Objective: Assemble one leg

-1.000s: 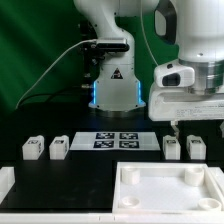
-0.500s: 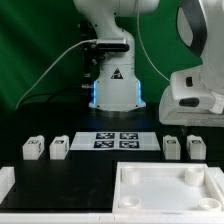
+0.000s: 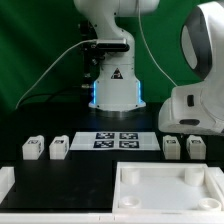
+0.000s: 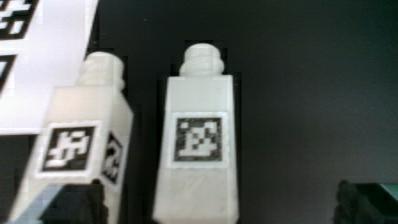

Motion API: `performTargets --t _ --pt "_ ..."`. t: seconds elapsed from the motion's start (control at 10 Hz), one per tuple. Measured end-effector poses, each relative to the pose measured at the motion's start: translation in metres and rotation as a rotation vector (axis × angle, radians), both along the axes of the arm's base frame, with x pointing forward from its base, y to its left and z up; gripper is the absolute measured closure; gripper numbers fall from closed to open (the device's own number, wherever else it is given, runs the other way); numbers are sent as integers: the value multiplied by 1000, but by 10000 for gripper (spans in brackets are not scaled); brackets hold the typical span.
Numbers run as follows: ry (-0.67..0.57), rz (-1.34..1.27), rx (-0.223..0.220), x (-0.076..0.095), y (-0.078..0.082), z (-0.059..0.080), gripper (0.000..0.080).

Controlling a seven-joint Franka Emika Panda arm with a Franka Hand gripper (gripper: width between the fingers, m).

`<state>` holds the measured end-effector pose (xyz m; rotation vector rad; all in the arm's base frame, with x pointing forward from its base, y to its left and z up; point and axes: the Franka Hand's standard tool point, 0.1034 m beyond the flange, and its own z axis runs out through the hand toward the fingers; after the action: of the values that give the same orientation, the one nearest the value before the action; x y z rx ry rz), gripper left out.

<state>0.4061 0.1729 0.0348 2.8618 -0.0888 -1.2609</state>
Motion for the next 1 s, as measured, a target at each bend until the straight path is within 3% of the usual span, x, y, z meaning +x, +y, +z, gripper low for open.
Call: performTargets --t 0.5,0.8,1.0 --pt "4 4 -5 -18 0 -23 150" --pt "5 1 -6 -18 -2 -23 150" --pt "5 1 -6 -18 -2 -23 434"
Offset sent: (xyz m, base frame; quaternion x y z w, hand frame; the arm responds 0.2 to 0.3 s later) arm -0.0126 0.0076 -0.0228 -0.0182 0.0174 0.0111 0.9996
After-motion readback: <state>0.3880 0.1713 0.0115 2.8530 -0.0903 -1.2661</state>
